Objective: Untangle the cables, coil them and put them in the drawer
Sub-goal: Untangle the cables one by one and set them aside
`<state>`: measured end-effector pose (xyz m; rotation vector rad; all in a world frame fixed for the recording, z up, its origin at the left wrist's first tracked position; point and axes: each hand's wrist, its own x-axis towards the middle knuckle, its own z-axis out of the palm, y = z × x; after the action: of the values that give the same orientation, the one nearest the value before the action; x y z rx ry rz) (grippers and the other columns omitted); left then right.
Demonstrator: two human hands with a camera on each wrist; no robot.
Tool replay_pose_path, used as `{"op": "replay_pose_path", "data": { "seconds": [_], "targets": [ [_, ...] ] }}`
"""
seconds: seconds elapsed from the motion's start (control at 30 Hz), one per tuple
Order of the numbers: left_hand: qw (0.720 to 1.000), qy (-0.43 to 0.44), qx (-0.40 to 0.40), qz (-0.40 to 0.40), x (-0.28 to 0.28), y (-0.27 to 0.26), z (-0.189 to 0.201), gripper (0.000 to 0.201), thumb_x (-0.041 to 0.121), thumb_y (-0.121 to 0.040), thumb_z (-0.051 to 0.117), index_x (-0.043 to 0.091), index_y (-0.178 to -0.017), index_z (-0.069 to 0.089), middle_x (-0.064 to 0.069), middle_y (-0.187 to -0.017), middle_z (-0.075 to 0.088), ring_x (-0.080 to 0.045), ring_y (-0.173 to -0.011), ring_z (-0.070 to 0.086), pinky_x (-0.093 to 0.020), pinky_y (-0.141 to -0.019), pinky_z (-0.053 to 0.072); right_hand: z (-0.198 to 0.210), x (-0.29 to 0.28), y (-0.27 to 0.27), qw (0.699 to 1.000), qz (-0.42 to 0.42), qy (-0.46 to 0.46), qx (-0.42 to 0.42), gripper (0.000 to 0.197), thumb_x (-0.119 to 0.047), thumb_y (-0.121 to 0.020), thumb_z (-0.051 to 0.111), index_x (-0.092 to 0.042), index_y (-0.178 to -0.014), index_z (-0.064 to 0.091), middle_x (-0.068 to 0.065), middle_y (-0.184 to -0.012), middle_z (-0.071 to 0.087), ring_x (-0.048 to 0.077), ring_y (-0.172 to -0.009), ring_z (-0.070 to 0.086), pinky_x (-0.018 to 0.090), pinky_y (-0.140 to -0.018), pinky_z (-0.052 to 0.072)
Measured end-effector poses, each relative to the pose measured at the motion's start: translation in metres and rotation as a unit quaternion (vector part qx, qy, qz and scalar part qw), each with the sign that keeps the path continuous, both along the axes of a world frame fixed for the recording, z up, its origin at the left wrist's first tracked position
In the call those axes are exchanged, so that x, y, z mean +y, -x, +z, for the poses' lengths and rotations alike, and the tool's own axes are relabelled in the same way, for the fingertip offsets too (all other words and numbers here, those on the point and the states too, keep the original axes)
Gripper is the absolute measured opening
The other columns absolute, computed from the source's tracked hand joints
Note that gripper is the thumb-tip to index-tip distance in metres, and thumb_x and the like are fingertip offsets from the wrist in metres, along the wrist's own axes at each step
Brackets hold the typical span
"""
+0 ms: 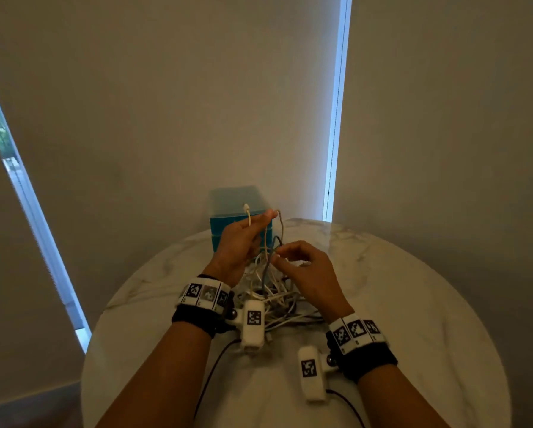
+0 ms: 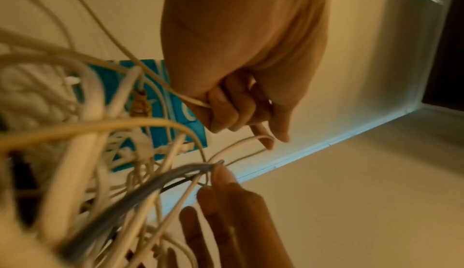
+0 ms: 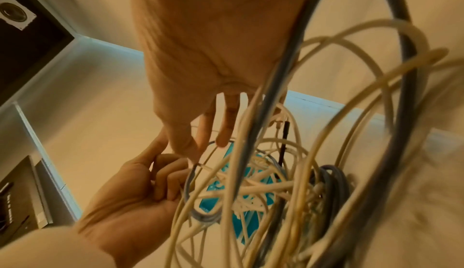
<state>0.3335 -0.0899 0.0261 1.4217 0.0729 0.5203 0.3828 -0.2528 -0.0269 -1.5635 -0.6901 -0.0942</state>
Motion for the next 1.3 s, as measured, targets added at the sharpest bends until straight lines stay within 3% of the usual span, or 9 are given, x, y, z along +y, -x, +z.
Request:
{"op": "replay_pose_path", "data": {
  "seconds": [0.2, 0.37, 0.5, 0.6, 0.77, 0.97, 1.07, 1.17, 1.3],
  "targets": [
    [0.998, 0.005, -0.025, -0.054, 0.001, 0.003, -0.010, 0.033, 0.039, -0.099, 0.071, 0.021, -0.125, 0.080, 0.003, -0.061, 0.021, -0.013, -0.055, 0.016, -0.035, -0.058, 0.014, 0.001, 0.006, 0.001, 0.999, 0.011, 0.034, -0.032, 0.016, -0.037, -0.100, 0.072, -0.041, -0.115, 0.076, -0.011, -0.102, 0.076, 0.012, -0.093, 0.070, 0.044, -0.088, 0.063],
    [0.998, 0.034, -0.029, -0.041, 0.008, 0.001, -0.015, 0.030, 0.035, -0.099, 0.072, 0.018, -0.123, 0.081, 0.003, -0.062, 0.022, -0.012, -0.055, 0.017, -0.032, -0.055, 0.015, 0.000, 0.006, 0.002, 0.999, 0.026, 0.034, -0.018, 0.045, -0.031, -0.087, 0.087, -0.041, -0.124, 0.063, -0.005, -0.098, 0.070, 0.009, -0.084, 0.068, 0.023, -0.071, 0.060],
    [0.989, 0.139, -0.048, -0.032, 0.025, -0.002, -0.024, 0.029, 0.029, -0.098, 0.075, 0.009, -0.118, 0.079, 0.005, -0.062, 0.019, -0.010, -0.051, 0.015, -0.028, -0.049, 0.015, 0.006, 0.000, -0.015, 0.997, -0.015, 0.063, -0.035, 0.043, -0.029, -0.083, 0.090, -0.043, -0.117, 0.068, -0.006, -0.114, 0.062, 0.014, -0.094, 0.066, 0.026, -0.079, 0.058],
    [0.979, 0.191, -0.053, -0.038, 0.031, -0.003, -0.030, 0.034, 0.033, -0.091, 0.080, 0.011, -0.117, 0.076, 0.003, -0.069, 0.014, -0.010, -0.053, 0.012, -0.028, -0.050, 0.013, 0.012, -0.002, -0.024, 0.996, 0.001, 0.073, -0.058, 0.058, -0.028, -0.085, 0.089, -0.047, -0.132, 0.062, -0.008, -0.123, 0.056, 0.015, -0.099, 0.065, 0.025, -0.085, 0.058],
    [0.990, 0.112, -0.053, -0.060, 0.025, 0.000, -0.028, 0.036, 0.032, -0.098, 0.070, 0.016, -0.131, 0.076, 0.003, -0.068, 0.018, -0.012, -0.057, 0.011, -0.027, -0.050, 0.015, 0.008, 0.003, -0.020, 0.985, -0.063, 0.133, -0.092, 0.019, -0.029, -0.090, 0.084, -0.036, -0.107, 0.080, -0.010, -0.113, 0.054, 0.000, -0.097, 0.058, 0.004, -0.077, 0.043],
    [0.983, -0.155, 0.044, -0.082, 0.014, 0.010, -0.029, 0.028, 0.032, -0.099, 0.073, 0.025, -0.126, 0.078, 0.016, -0.069, 0.064, 0.002, -0.053, 0.050, -0.014, -0.054, 0.038, 0.017, -0.013, -0.021, 0.986, -0.136, -0.025, -0.093, 0.013, -0.028, -0.092, 0.083, -0.030, -0.105, 0.080, -0.016, -0.104, 0.077, 0.004, -0.094, 0.071, 0.024, -0.083, 0.060],
    [0.974, -0.194, 0.069, -0.099, 0.008, 0.011, -0.029, 0.025, 0.020, -0.097, 0.077, 0.020, -0.122, 0.078, 0.017, -0.080, 0.075, 0.009, -0.062, 0.064, -0.005, -0.057, 0.045, 0.027, -0.022, -0.019, 0.979, -0.111, -0.170, 0.024, 0.018, -0.015, -0.091, 0.084, -0.015, -0.109, 0.082, -0.001, -0.099, 0.082, 0.016, -0.092, 0.078, 0.030, -0.083, 0.065],
    [0.966, -0.229, 0.070, -0.097, 0.009, 0.009, -0.030, 0.025, 0.026, -0.092, 0.083, 0.026, -0.117, 0.082, -0.002, -0.094, 0.071, -0.003, -0.082, 0.069, -0.010, -0.072, 0.053, 0.038, -0.029, -0.020, 0.931, -0.055, -0.328, 0.149, 0.025, -0.009, -0.091, 0.082, -0.006, -0.116, 0.078, 0.006, -0.108, 0.082, 0.023, -0.107, 0.078, 0.029, -0.088, 0.064],
    [0.971, -0.225, 0.028, -0.074, 0.001, 0.009, -0.029, 0.026, 0.035, -0.088, 0.086, 0.029, -0.112, 0.083, -0.002, -0.092, 0.078, -0.011, -0.098, 0.076, -0.018, -0.089, 0.058, 0.042, -0.023, -0.011, 0.924, 0.029, -0.326, 0.197, 0.028, -0.016, -0.098, 0.075, -0.009, -0.125, 0.074, 0.011, -0.120, 0.079, 0.022, -0.113, 0.076, 0.024, -0.085, 0.061]
  ]
}}
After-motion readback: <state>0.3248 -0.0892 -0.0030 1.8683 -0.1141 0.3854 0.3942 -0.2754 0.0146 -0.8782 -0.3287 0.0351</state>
